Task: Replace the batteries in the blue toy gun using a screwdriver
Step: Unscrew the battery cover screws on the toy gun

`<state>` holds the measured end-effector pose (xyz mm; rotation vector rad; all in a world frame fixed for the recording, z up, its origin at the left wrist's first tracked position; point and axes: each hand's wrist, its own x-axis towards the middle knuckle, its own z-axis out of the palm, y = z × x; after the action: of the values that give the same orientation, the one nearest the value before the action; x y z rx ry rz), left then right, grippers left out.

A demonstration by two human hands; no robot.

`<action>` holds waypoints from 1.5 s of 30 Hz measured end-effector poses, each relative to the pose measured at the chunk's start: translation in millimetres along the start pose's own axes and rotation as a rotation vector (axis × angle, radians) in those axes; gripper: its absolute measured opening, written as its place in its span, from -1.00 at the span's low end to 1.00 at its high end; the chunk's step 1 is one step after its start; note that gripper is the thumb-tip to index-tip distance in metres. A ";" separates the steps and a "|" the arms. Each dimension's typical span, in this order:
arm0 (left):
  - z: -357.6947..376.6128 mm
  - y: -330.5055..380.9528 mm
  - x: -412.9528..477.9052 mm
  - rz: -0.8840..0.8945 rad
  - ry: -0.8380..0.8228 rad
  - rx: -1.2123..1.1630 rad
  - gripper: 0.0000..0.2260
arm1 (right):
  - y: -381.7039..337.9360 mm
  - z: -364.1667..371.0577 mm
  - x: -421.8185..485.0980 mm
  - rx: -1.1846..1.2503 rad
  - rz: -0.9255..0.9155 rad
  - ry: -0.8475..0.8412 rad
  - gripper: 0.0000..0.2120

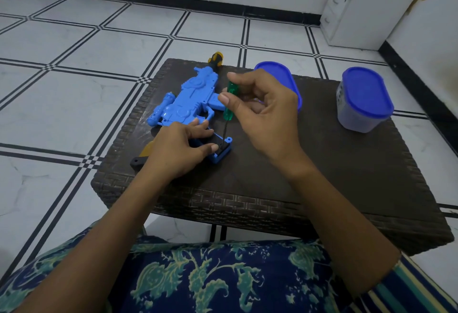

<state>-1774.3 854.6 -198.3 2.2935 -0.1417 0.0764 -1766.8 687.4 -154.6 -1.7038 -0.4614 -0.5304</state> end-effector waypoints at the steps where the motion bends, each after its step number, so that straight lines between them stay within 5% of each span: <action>1: -0.1 0.0 -0.1 0.002 -0.001 0.000 -0.63 | -0.7 0.4 0.0 0.040 0.015 -0.047 -0.76; 5: -0.5 0.9 -0.6 0.015 -0.001 -0.004 -0.63 | -3.5 2.2 -2.7 0.124 0.045 -0.147 -0.78; 12: 0.5 0.6 0.0 0.008 -0.009 0.002 -0.62 | -2.4 -2.3 1.0 0.022 0.006 0.072 -0.84; 19: -0.2 2.7 -1.0 0.005 0.000 0.017 -0.62 | -5.8 -6.0 0.6 0.076 0.098 -0.026 -0.82; 29: -1.1 5.9 -0.1 -0.023 -0.019 0.041 -0.62 | -6.0 -6.0 3.0 -0.048 -0.028 0.006 -0.84; 45: 1.3 3.5 0.4 -0.013 -0.004 0.035 -0.61 | -10.3 -2.6 4.9 0.235 0.133 -0.017 -0.76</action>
<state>-1774.4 851.3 -196.6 2.3291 -0.1284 0.0686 -1769.0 686.8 -143.2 -1.5013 -0.4029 -0.3515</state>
